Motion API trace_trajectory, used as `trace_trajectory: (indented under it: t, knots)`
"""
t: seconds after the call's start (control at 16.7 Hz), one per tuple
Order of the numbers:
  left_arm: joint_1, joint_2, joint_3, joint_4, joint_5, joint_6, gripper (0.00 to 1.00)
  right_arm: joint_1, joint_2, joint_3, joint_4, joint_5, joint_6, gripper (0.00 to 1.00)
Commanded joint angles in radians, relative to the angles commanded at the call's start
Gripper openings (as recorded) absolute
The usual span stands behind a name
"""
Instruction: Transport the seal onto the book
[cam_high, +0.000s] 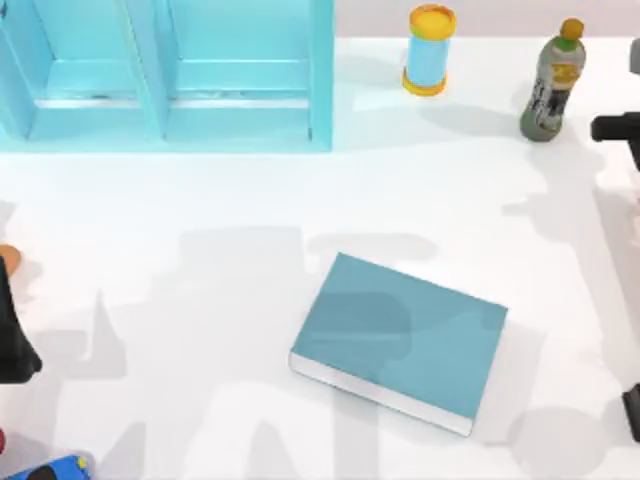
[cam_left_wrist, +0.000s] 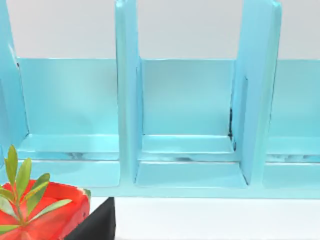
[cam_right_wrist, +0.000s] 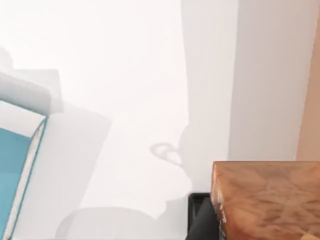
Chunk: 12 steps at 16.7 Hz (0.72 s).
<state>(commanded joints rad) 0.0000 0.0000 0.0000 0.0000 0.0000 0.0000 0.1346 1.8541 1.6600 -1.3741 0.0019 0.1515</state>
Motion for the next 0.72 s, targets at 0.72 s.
trace_trajectory:
  t: [0.72]
  knots:
    - [0.000, 0.000, 0.000, 0.000, 0.000, 0.000, 1.00, 0.555, 0.184, -0.021, 0.204, 0.001, 0.561, 0.00]
